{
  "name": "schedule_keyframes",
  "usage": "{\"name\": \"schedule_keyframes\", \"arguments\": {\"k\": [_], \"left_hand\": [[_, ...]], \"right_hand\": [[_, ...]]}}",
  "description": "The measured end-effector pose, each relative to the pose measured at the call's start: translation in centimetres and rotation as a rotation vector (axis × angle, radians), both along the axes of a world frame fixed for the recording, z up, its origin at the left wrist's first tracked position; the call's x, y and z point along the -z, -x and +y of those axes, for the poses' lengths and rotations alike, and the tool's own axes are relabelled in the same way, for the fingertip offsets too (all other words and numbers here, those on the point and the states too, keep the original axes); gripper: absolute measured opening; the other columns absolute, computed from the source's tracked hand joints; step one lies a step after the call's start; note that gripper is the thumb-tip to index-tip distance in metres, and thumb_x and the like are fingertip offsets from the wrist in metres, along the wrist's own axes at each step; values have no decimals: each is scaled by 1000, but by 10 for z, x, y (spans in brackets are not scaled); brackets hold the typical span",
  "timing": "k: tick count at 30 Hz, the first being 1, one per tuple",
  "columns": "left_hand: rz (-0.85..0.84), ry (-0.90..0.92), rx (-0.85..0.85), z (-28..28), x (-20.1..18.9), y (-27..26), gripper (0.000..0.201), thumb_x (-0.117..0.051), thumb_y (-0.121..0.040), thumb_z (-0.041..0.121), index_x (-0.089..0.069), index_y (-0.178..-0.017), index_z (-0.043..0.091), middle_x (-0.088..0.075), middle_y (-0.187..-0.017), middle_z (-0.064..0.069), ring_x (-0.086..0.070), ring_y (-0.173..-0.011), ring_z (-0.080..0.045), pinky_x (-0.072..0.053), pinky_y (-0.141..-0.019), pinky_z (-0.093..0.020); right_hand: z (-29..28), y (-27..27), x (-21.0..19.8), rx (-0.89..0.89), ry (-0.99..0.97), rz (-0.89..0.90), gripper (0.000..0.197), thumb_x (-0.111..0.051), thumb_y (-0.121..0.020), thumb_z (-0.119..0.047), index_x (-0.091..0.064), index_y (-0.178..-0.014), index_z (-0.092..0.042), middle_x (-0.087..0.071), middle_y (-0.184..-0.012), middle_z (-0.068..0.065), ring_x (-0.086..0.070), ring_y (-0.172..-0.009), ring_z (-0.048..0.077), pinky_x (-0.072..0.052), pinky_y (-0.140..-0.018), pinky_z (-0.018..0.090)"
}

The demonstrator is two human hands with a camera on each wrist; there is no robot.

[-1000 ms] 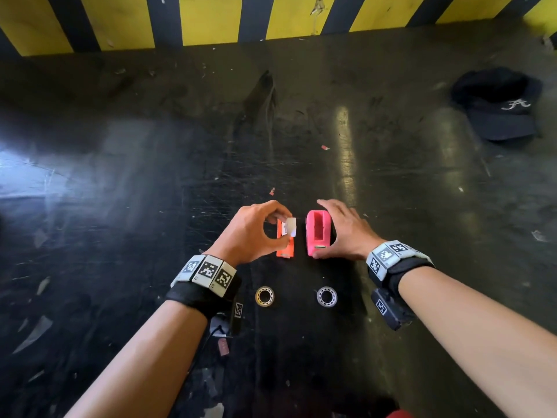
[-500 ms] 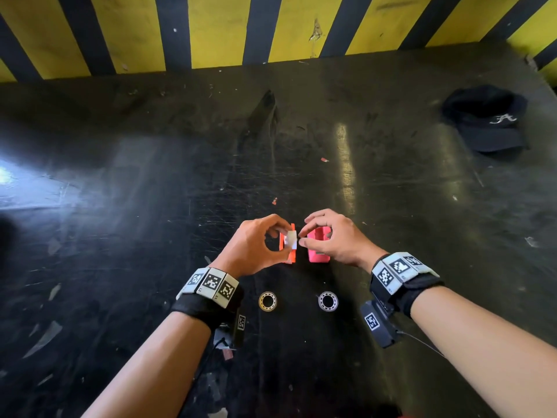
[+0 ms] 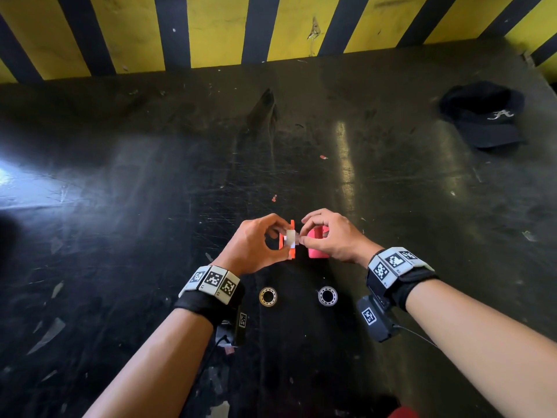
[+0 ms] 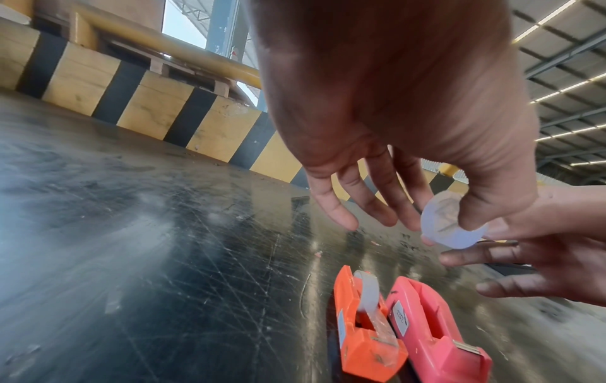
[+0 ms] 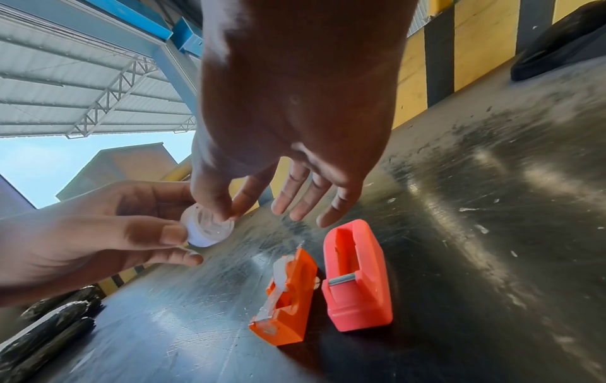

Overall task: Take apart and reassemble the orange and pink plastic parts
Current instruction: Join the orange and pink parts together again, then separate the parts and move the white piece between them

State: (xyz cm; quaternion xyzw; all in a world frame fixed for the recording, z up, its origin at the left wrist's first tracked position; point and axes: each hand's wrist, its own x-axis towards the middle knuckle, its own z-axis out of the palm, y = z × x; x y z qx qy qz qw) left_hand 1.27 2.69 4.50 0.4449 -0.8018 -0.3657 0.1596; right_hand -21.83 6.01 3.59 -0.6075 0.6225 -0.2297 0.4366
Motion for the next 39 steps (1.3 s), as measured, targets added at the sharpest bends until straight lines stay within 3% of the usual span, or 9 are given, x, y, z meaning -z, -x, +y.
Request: {"name": "schedule_keyframes", "arguments": {"k": [5,9,14,17,21,26,31,36,39], "left_hand": [[-169,-74,10,14,13,1,35,-84,-68,27,-70,-100,26,-70,-93,12,-66,-82,-8,-55,-76,-22],[-404,-126,118,43,35,15,30,-80,-74,34,-69,-102,28,-71,-100,10,-69,-88,-13,-60,-79,-34],[-570,-87,166,64,63,24,28,-74,-79,40,-67,-104,29,-71,-106,6,-70,-99,-21,-56,-82,-36],[-619,-71,188,69,69,24,42,-74,-80,48,-64,-116,30,-69,-114,4,-65,-110,-21,-54,-92,-40],[-533,10,181,65,62,33,57,-73,-80,59,-59,-127,30,-64,-123,5,-57,-121,-20,-49,-99,-42],[-577,38,376,68,54,74,66,-74,-79,58,-56,-137,30,-64,-129,1,-56,-123,-24,-44,-105,-44],[-617,24,378,72,60,85,55,-73,-82,55,-60,-128,28,-66,-124,0,-58,-119,-25,-43,-102,-46],[-430,0,252,68,55,69,51,-74,-78,43,-59,-124,28,-61,-124,0,-59,-114,-24,-50,-98,-43],[-207,-183,108,57,49,51,50,-82,-74,25,-57,-118,23,-64,-123,-1,-67,-108,-20,-60,-91,-40]], "right_hand": [[3,19,11,30,-47,70,11,-86,-80,-24,-76,-83,-21,-69,-115,4,-63,-92,7,-44,-79,9],[6,24,18,34,-89,112,15,-85,-80,-29,-78,-87,-19,-71,-110,5,-67,-101,21,-54,-95,37],[14,25,22,31,-89,102,10,-84,-81,-29,-74,-80,-27,-70,-108,1,-68,-100,19,-54,-98,40],[18,26,22,41,-102,82,19,-83,-78,-36,-77,-84,-19,-70,-109,0,-69,-101,19,-54,-97,38],[21,32,24,58,-106,76,18,-84,-80,-31,-78,-87,-15,-70,-109,-1,-69,-101,19,-55,-98,38],[20,40,21,82,-94,89,16,-84,-82,-28,-78,-87,-14,-72,-107,0,-70,-98,17,-55,-93,32],[21,48,19,92,-86,101,15,-84,-82,-25,-79,-89,-13,-73,-105,0,-69,-98,17,-50,-84,26],[25,51,18,90,-113,92,19,-83,-83,-30,-78,-90,-13,-72,-107,0,-68,-100,15,-49,-83,22],[28,52,19,100,-107,82,20,-83,-83,-29,-78,-91,-11,-72,-107,2,-68,-99,16,-50,-82,20]]}}
